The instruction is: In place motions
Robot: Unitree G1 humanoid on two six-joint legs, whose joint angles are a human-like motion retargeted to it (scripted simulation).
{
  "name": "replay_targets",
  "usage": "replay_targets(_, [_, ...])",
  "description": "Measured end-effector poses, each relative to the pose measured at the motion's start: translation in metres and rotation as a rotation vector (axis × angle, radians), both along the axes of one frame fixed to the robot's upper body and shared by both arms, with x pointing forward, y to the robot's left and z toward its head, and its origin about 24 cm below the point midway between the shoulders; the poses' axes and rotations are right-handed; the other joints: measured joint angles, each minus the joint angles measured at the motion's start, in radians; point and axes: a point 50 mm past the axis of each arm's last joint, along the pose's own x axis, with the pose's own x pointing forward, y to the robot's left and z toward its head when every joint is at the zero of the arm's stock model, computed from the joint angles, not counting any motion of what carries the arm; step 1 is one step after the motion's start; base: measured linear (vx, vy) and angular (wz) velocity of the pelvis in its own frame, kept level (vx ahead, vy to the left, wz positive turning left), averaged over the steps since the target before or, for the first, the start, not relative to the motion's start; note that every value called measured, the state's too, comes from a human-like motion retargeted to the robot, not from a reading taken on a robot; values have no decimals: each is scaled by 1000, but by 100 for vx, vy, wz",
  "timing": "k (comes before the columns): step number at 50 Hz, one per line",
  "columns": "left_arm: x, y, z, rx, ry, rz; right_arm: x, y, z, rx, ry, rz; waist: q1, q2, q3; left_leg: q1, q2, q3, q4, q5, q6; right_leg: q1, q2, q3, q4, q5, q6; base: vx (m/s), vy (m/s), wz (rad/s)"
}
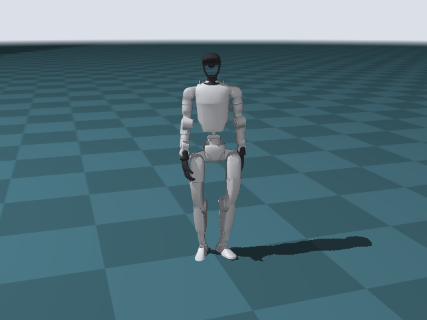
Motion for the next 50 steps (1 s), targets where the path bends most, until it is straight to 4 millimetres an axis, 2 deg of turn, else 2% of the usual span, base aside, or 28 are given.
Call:
replay_targets(9, [36,4,-3,2,-109,-57,-41,-6,-6,-45,135,35,-5,6,-18,8,-5,-15,-19,-1,7,-3,9,-17,-3,-5,0,0,0,-6])
replay_targets(15, [49,6,-3,3,-144,-78,-68,-17,-7,-85,226,-12,-12,0,-18,5,-2,-16,-17,2,7,2,11,-25,-9,-5,2,0,0,0])
replay_targets(20, [46,7,-3,2,-132,-100,-86,-24,-6,-98,273,-58,-12,-5,-13,8,-3,-16,-17,2,6,6,10,-24,-10,-7,2,0,0,0])
replay_targets(31, [14,5,-1,0,-34,-52,-117,-25,-4,-102,352,-101,-26,1,-6,17,8,8,-22,-3,2,-3,19,5,-6,-5,2,0,-1,-13])
replay_targets(38, [7,9,0,3,-22,-60,-119,-26,-4,-114,368,-96,-25,8,11,15,12,-5,13,-15,-15,-16,23,61,10,-8,3,0,0,-6])
replay_targets(40, [10,12,0,6,-32,-68,-113,-25,-4,-111,353,-96,-47,4,24,6,-3,-72,37,-7,-18,-18,11,40,9,-1,3,-6,2,36])
replay_targets(43, [17,14,-1,15,-54,-61,-102,-24,-5,-100,315,-84,3,-11,37,-3,-22,-113,49,26,-23,-19,-1,56,2,8,-1,-8,2,-37])
replay_targets(46, [24,15,-2,26,-77,-53,-90,-25,-6,-99,262,-69,53,-17,60,-3,-31,-107,42,38,-14,-14,-8,67,-5,18,-5,-8,4,-38])
replay_targets(50, [28,12,-2,17,-84,-53,-77,-29,-5,-109,216,-50,40,5,54,-7,-27,-78,20,13,20,-11,-7,43,-13,17,4,-1,7,36])
